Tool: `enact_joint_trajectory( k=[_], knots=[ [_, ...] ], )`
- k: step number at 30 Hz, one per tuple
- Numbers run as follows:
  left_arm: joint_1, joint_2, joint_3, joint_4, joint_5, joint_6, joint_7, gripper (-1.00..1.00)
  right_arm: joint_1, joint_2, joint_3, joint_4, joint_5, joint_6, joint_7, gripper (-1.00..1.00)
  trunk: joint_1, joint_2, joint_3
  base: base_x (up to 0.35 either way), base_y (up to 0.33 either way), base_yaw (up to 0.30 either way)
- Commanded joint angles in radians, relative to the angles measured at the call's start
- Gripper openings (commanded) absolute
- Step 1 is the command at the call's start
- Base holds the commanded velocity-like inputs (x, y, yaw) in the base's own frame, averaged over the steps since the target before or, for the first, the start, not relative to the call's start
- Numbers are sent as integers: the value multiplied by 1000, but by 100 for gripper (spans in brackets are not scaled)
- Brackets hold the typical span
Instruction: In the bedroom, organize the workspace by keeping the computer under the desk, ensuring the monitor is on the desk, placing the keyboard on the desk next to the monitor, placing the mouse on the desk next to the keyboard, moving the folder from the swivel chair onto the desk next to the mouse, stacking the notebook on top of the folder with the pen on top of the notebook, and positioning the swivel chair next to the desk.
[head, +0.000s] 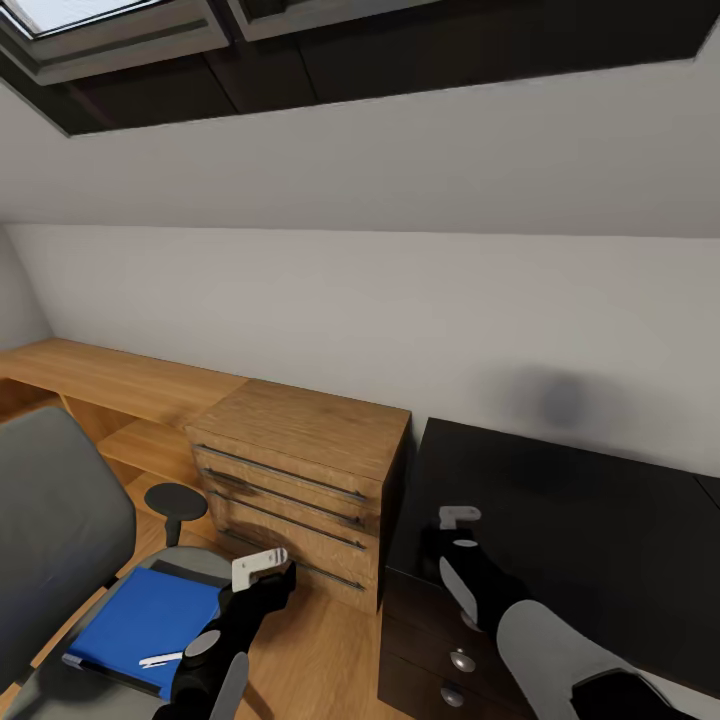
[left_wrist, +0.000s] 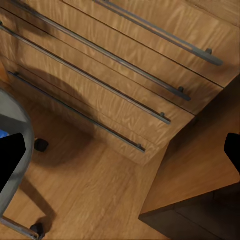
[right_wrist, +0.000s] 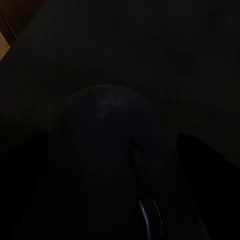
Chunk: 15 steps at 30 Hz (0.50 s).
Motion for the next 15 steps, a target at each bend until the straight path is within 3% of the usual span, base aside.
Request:
enact_joint_trajectory(
  k=[1, 6, 11, 15],
  knots=[
    [-1, 0, -2, -2, 11, 4, 9, 100, -1, 2, 8, -2, -9, 4, -8, -100, 0, -1, -1, 0, 0, 0],
    [0, 0, -2, -2, 11, 5, 9, 100, 0, 7, 7, -1, -21, 0, -8, -100, 0, -1, -1, 0, 0, 22],
    [-1, 0, -2, -2, 11, 7, 10, 100, 0, 9, 7, 0, -37, 0, -8, -100, 0, -1, -1, 0, 0, 191],
    [-1, 0, -1, -1, 11, 7, 10, 100, 0, 8, 6, 2, -38, -1, -7, -100, 0, -1, -1, 0, 0, 61]
  ],
)
